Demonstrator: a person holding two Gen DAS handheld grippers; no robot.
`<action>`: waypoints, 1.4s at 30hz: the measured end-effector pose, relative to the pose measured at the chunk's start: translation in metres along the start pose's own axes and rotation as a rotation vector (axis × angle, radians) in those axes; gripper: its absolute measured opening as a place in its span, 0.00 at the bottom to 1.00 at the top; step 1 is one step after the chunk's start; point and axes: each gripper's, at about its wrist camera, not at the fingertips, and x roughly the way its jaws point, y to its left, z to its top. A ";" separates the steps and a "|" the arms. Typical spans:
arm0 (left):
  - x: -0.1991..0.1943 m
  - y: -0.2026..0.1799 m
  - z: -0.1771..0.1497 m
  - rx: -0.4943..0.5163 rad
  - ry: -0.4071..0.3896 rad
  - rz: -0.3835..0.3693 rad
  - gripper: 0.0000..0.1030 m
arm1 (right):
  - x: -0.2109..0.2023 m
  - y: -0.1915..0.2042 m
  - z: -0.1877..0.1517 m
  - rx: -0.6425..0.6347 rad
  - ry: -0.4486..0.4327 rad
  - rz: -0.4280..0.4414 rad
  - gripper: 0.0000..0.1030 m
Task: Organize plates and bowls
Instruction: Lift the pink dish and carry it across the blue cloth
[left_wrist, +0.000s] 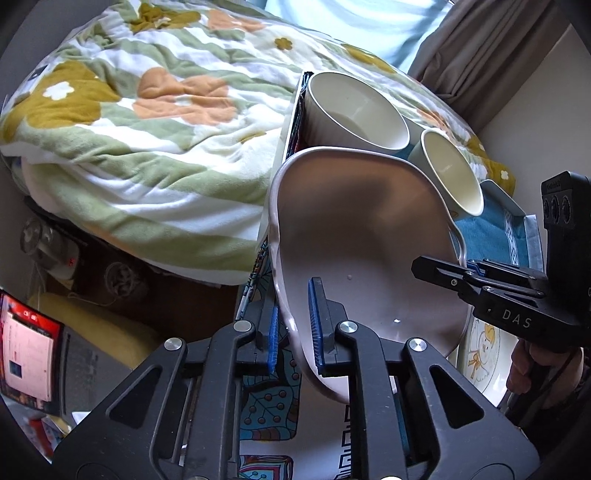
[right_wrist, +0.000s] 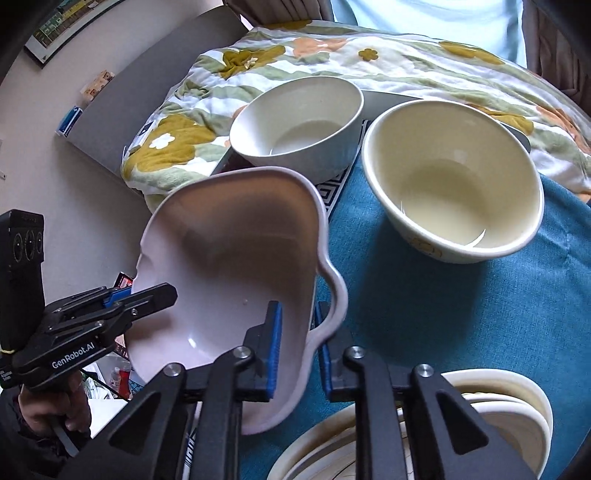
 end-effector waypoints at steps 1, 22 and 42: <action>-0.001 -0.002 0.000 0.008 -0.001 0.011 0.12 | -0.001 0.000 0.000 0.000 -0.003 0.000 0.15; -0.065 -0.134 0.000 0.225 -0.073 0.030 0.11 | -0.116 -0.029 -0.038 0.097 -0.215 -0.024 0.15; 0.022 -0.400 -0.112 0.325 0.020 -0.142 0.11 | -0.262 -0.236 -0.189 0.271 -0.277 -0.199 0.15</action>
